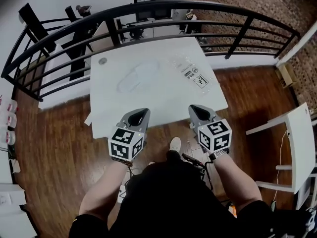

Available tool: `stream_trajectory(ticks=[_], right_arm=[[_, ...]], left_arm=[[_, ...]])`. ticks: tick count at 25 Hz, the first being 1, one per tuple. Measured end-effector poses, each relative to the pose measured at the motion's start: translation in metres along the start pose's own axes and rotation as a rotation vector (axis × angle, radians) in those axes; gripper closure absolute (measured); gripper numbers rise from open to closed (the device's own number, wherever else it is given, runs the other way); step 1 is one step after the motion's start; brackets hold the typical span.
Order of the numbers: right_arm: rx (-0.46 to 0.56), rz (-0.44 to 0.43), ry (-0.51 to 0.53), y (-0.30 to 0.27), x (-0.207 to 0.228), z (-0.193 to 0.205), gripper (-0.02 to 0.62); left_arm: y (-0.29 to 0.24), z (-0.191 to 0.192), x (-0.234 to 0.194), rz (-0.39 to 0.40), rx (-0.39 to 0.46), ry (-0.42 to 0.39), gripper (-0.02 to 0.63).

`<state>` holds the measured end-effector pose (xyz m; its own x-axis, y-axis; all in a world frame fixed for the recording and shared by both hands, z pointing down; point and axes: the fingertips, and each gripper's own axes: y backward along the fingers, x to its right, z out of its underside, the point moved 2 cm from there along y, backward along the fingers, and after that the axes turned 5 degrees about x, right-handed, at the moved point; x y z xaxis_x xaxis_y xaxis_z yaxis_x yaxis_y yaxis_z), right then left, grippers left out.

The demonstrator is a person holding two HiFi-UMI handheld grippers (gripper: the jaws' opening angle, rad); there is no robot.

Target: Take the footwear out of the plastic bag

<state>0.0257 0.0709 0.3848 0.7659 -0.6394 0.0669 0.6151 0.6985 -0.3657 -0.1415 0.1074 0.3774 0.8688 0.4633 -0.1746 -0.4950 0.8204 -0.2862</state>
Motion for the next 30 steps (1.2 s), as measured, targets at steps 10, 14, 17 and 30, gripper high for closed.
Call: stream_trajectory(ticks=[10,14,17,30], right_arm=[[0.06,-0.033,0.065,0.03,-0.039,-0.019,0.603],[0.08,-0.059,0.079,0.035,-0.043,-0.027,0.603],[0.089,-0.084,0.083,0.04,-0.041,-0.03,0.603],[0.104,-0.199,0.102,0.056,-0.025,-0.029,0.603]], left_arm=[[0.023,-0.009,0.042,0.044,0.041,-0.045,0.589],[0.025,-0.019,0.054,0.043,0.064,-0.062,0.589],[0.021,-0.025,0.065,0.036,0.07,-0.067,0.589],[-0.007,-0.03,0.111,-0.005,0.055,-0.093,0.589]])
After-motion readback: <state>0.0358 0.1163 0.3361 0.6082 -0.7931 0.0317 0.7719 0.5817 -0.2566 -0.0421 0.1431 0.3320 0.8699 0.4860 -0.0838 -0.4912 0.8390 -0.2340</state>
